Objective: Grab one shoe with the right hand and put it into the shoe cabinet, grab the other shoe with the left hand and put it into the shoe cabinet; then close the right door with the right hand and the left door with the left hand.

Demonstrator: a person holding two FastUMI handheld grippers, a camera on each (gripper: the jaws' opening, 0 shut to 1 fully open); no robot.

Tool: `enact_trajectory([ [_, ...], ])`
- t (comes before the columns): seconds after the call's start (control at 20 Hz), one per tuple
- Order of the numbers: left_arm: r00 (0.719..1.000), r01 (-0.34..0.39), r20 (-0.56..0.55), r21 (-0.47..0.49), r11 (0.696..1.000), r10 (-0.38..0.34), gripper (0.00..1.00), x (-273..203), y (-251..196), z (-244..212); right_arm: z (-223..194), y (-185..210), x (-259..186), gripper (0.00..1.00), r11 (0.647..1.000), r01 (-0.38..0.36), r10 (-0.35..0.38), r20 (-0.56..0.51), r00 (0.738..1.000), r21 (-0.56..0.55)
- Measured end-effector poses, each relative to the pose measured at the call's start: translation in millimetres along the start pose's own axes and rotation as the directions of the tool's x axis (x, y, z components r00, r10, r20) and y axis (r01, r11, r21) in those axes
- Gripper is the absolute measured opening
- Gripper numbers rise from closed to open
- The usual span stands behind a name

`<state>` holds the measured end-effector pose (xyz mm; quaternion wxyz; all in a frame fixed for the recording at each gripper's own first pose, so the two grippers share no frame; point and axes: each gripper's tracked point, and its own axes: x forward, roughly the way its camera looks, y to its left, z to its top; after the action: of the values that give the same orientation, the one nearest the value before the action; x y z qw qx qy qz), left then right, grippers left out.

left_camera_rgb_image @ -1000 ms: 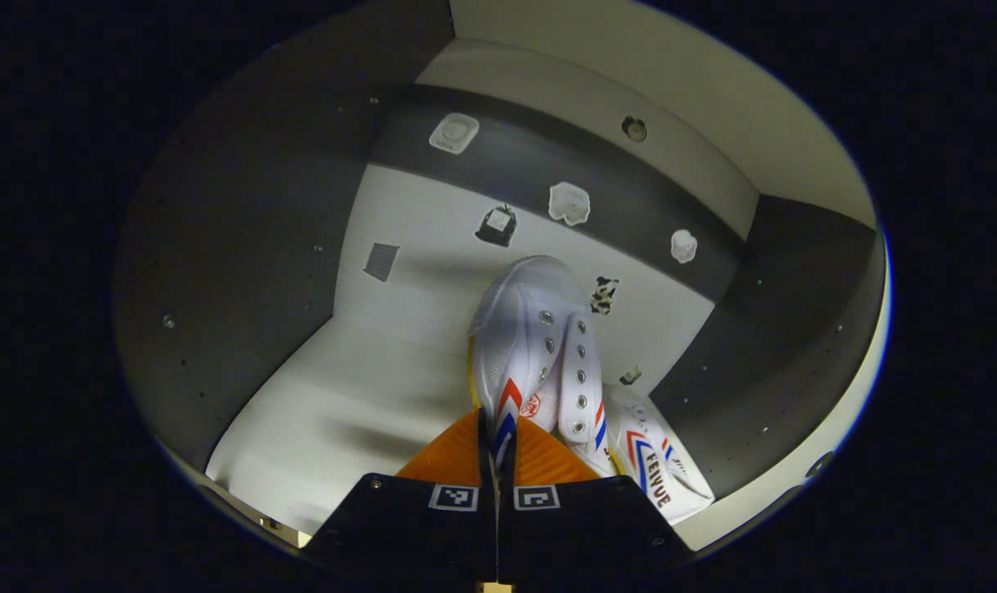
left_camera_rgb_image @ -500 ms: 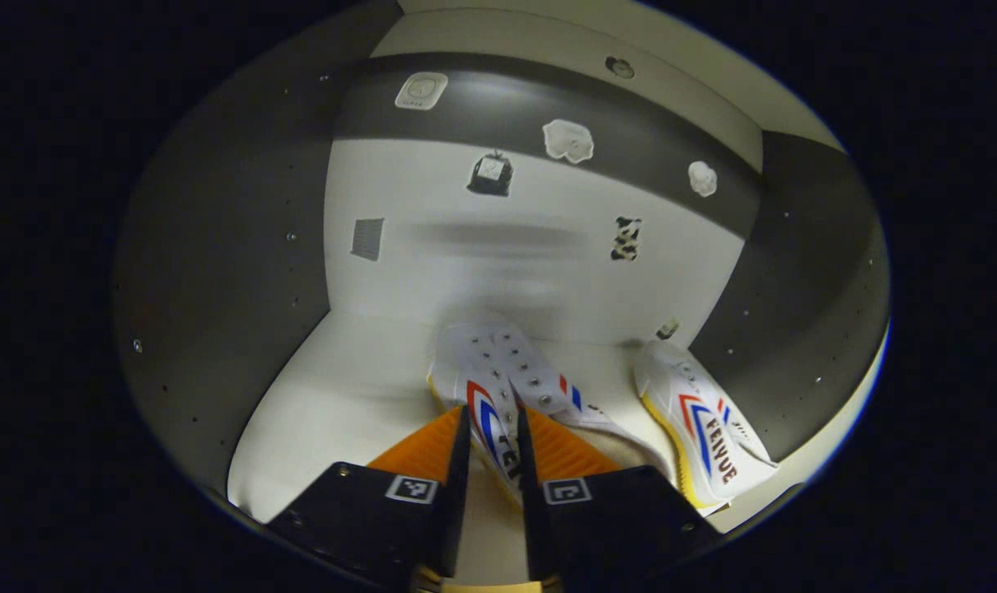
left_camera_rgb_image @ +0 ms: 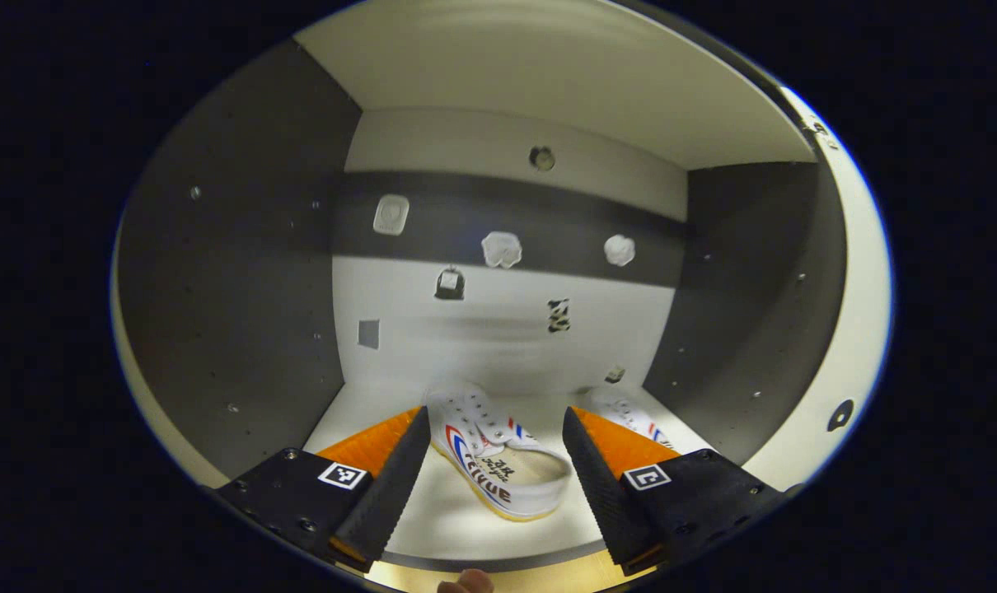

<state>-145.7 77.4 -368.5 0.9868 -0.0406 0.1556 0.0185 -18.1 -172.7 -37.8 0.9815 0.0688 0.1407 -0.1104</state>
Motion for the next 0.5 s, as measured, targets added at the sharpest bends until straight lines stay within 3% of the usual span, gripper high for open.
enact_trajectory([
  [0.05,1.0,0.012,0.023,0.009,1.0,-0.012,0.98,-13.7,-5.6,8.7,0.1,-0.2,0.2,0.68,1.0,-0.011,0.011,0.002,1.0,-0.005],
  [0.3,0.991,0.098,0.088,0.047,0.994,-0.102,0.97,-93.6,-38.2,40.1,-4.0,30.0,0.9,0.71,0.989,-0.145,0.146,-0.025,0.989,0.025],
  [0.35,0.988,0.108,0.106,0.053,0.993,-0.113,0.96,-109.8,-42.5,46.4,-5.6,41.4,-0.1,0.67,0.984,-0.178,0.179,-0.029,0.983,0.029],
  [0.5,0.983,0.12,0.133,0.061,0.991,-0.127,0.96,-157.1,-49.5,57.5,-9.6,85.5,-1.4,0.72,0.958,-0.285,0.287,-0.04,0.957,0.032],
])
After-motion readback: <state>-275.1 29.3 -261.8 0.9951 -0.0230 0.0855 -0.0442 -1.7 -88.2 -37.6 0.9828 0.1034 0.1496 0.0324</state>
